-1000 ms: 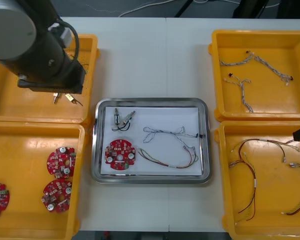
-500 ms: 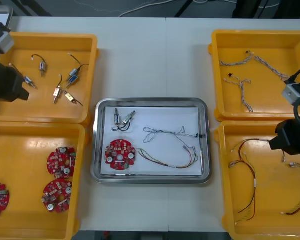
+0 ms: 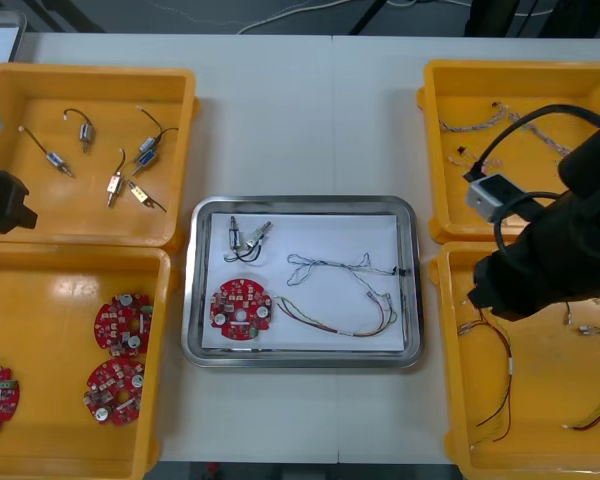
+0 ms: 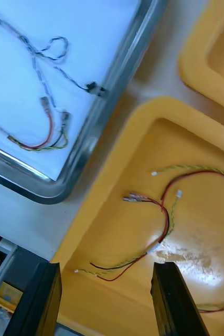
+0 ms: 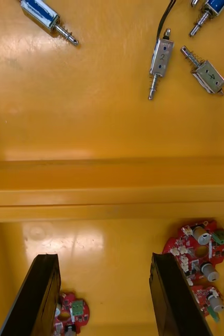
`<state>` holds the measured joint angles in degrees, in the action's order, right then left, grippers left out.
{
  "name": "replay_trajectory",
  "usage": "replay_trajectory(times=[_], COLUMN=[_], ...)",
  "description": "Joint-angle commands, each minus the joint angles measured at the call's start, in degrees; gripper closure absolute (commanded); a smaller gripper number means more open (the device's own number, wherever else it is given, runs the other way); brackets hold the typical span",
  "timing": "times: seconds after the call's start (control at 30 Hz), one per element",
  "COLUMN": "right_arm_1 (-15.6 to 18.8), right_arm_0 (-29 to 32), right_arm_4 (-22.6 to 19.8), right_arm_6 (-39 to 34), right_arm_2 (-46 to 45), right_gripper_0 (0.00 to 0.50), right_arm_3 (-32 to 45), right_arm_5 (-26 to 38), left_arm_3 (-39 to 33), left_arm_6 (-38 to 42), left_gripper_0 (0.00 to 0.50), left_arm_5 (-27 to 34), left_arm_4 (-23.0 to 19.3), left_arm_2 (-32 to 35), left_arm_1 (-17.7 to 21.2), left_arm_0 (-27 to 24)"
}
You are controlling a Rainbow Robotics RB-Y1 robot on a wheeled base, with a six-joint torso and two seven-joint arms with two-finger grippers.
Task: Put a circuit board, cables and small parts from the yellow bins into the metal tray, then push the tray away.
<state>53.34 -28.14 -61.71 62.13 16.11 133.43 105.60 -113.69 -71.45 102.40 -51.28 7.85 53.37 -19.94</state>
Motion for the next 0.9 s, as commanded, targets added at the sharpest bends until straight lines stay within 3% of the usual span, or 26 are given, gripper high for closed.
replay_trajectory(times=[0.03, 0.2, 0.4, 0.7, 0.9], right_arm_1=[-1.22, -4.03, -9.75, -17.39, -20.56], right_arm_0=[-7.98, -12.64, -19.06, -25.91, -27.05], right_arm_4=[2.3, 4.93, 7.4, 12.76, 16.98], right_arm_6=[3.09, 4.41, 6.43, 12.67, 17.42], right_arm_2=[10.52, 17.82, 27.4, 40.05, 45.77], right_gripper_0=[0.0, 0.0, 0.0, 0.0, 0.0], right_arm_3=[2.01, 1.75, -0.36, -7.04, -11.52], right_arm_5=[-2.24, -2.59, -3.03, -7.78, -12.87], left_arm_3=[0.14, 1.11, 1.37, 1.37, 1.37], left_arm_6=[-5.45, -6.51, -7.83, -9.15, -9.67], left_gripper_0=[0.0, 0.0, 0.0, 0.0, 0.0], left_arm_5=[-1.5, -2.56, -4.23, -4.4, -4.31], left_arm_4=[4.09, 6.81, 9.01, 9.27, 9.36], left_arm_2=[1.12, 1.12, 1.03, 1.03, 1.12], left_arm_1=[-2.22, -5.29, -8.72, -8.98, -8.98], left_arm_0=[0.69, 0.87, 2.27, 4.03, 4.21])
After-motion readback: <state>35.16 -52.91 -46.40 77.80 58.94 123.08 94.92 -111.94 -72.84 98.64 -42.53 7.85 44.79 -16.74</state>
